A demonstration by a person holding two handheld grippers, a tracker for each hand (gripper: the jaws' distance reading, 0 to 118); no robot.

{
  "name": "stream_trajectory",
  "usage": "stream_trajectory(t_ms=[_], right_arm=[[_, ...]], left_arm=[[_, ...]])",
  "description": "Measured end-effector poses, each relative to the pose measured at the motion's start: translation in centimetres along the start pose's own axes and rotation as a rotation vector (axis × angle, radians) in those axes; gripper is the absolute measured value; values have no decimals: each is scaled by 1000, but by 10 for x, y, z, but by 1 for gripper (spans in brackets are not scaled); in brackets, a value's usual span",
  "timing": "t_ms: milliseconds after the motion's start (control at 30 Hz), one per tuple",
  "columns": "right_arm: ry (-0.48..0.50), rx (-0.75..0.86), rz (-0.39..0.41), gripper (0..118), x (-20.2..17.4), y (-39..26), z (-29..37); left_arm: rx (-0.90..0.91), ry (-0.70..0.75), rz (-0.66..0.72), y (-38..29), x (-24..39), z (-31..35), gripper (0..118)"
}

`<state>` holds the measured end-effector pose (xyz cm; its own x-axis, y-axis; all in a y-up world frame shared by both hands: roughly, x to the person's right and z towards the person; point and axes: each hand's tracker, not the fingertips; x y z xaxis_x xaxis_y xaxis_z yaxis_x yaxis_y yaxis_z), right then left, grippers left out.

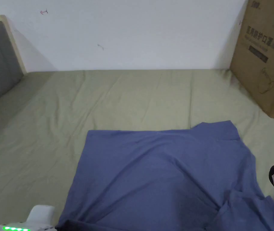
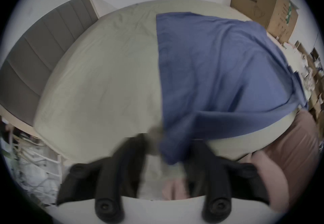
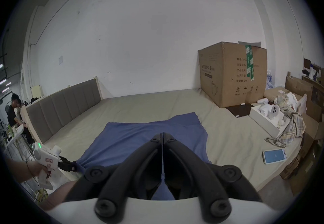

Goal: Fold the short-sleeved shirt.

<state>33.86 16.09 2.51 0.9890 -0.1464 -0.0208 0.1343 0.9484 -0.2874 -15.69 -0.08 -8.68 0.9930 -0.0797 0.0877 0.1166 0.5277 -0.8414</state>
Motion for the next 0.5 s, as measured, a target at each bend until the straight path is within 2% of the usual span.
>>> stream_trajectory(t_ms=[33,67,100,200,233,300,333,367,400,433,467,500], right_arm=[[-19,-6,-13,0,5,0,-1],[-43,-14,-23,0,11,0,-2],[-70,-23,-36,0,18,0,-2],[-101,-92,-105,0,53,-4,-9],[-109,-155,-130,0,67,-7,-15],[-63,-359,-203,2,98,-18,-34],[-38,-441,-242,19,114,-28,-41],[-76,-460,-249,76,123,-40,-45],[-117,-513,-232,113,130,-52,-53],[-130,-579,-215,117,135,-62,-60],[-100,-643,-237,117,139,-78,-59],[-139,-657,-192,117,145,-89,-67]], left_arm=[[10,-88,48,-3,6,1,25],[8,-61,52,-2,12,4,12],[9,-51,33,-1,17,7,5],[118,-7,-39,-2,31,27,5],[147,-10,-37,0,32,34,5],[180,-25,-21,1,32,46,5],[199,-36,-9,2,32,52,5],[216,-33,-1,3,33,58,5],[222,-32,-3,4,34,62,5],[220,-32,-6,5,38,67,5],[223,-32,-8,6,39,70,5],[228,-32,-10,7,41,72,5]])
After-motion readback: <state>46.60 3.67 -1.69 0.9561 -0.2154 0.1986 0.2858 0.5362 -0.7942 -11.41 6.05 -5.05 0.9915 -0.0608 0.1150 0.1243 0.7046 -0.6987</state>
